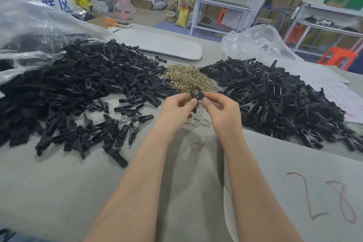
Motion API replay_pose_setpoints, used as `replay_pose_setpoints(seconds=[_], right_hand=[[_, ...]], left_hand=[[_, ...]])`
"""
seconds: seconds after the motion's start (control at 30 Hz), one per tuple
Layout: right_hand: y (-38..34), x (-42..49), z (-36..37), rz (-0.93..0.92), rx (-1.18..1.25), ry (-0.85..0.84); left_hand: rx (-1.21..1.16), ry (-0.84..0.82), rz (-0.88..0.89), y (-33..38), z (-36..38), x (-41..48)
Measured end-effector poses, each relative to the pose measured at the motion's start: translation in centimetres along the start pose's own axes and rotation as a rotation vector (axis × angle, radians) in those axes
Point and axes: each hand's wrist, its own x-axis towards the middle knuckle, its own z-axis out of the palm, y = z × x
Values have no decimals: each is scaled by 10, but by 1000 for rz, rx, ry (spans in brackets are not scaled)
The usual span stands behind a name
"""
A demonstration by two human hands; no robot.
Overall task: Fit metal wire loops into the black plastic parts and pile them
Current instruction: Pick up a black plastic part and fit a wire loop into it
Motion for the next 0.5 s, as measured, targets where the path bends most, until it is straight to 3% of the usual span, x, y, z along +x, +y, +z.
replay_pose_setpoints(seconds=[0.5], right_hand=[[3,0,3,15,34,-15]], left_hand=[[-12,68,-20,3,0,0]])
